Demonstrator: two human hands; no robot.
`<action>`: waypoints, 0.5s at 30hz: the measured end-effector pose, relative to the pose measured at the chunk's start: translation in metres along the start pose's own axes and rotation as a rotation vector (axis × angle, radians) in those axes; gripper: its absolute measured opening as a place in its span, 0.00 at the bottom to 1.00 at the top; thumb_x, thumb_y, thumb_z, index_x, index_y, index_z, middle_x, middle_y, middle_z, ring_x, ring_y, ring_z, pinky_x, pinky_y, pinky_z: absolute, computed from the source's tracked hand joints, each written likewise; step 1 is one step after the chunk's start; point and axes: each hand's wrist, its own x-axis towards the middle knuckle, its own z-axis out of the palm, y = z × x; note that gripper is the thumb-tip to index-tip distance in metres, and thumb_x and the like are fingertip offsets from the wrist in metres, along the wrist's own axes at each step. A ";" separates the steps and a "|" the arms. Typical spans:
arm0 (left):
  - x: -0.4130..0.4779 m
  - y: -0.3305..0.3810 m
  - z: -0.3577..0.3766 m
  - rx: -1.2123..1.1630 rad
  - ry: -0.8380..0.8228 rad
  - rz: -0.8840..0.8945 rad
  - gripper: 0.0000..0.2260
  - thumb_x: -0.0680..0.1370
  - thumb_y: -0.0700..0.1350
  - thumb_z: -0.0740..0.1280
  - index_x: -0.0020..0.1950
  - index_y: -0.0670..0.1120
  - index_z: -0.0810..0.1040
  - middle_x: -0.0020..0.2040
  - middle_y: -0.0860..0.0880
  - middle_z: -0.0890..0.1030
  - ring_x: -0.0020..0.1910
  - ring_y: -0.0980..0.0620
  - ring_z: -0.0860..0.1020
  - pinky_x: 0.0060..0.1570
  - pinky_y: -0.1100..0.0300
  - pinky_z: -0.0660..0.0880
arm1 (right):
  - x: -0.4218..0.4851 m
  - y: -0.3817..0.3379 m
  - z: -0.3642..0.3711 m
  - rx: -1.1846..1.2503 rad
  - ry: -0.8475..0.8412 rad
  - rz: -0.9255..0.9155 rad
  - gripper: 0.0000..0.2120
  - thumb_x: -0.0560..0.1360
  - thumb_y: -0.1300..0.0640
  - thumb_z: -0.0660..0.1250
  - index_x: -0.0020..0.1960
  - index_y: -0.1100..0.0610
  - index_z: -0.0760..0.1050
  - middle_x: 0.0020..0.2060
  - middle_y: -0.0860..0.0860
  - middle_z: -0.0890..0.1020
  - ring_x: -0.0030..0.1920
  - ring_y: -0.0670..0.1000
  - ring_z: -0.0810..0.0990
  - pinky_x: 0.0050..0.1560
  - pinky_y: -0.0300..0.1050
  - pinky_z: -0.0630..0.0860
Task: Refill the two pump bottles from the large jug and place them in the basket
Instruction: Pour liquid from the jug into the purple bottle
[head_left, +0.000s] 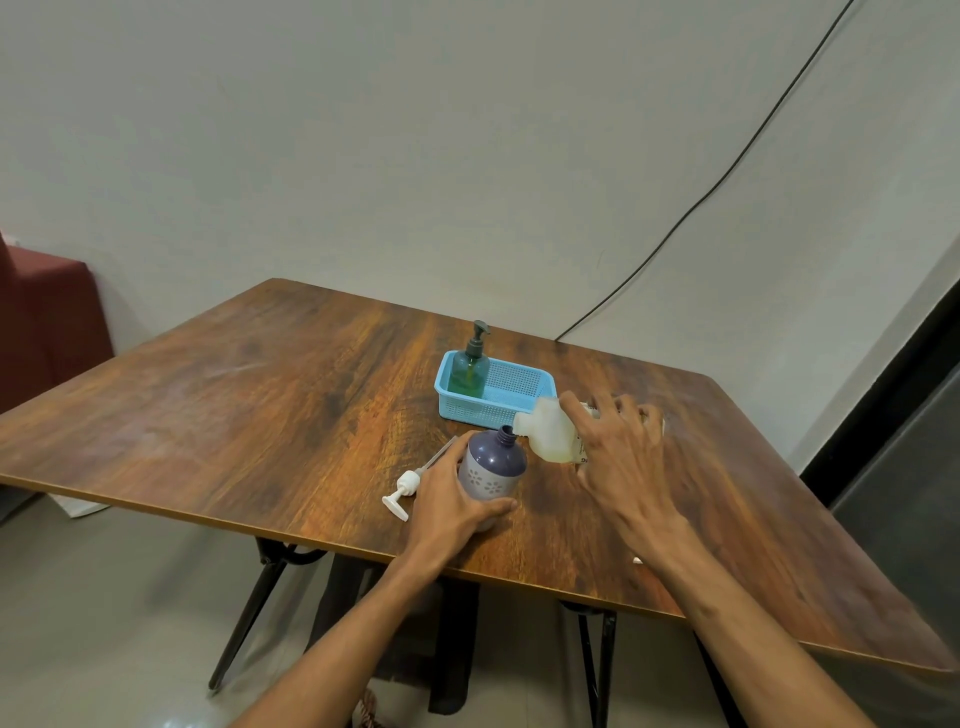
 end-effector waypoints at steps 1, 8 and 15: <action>0.000 0.001 0.000 0.002 -0.001 -0.001 0.40 0.61 0.55 0.83 0.69 0.56 0.70 0.62 0.59 0.78 0.59 0.64 0.76 0.57 0.68 0.75 | 0.000 0.000 0.000 -0.003 0.000 0.001 0.43 0.52 0.58 0.83 0.63 0.51 0.69 0.52 0.58 0.79 0.48 0.62 0.78 0.47 0.60 0.75; 0.000 0.004 -0.002 0.003 -0.001 -0.002 0.39 0.61 0.54 0.83 0.67 0.61 0.68 0.60 0.62 0.77 0.58 0.68 0.75 0.52 0.73 0.72 | 0.001 0.000 -0.002 -0.004 -0.003 0.006 0.44 0.50 0.58 0.83 0.63 0.51 0.69 0.51 0.58 0.79 0.47 0.62 0.79 0.46 0.60 0.75; 0.000 0.000 -0.001 -0.006 0.000 0.005 0.39 0.61 0.57 0.82 0.69 0.58 0.69 0.61 0.61 0.78 0.59 0.65 0.76 0.56 0.69 0.74 | 0.000 -0.001 -0.003 -0.009 -0.002 0.012 0.42 0.50 0.57 0.83 0.63 0.52 0.73 0.51 0.58 0.79 0.47 0.62 0.79 0.46 0.60 0.75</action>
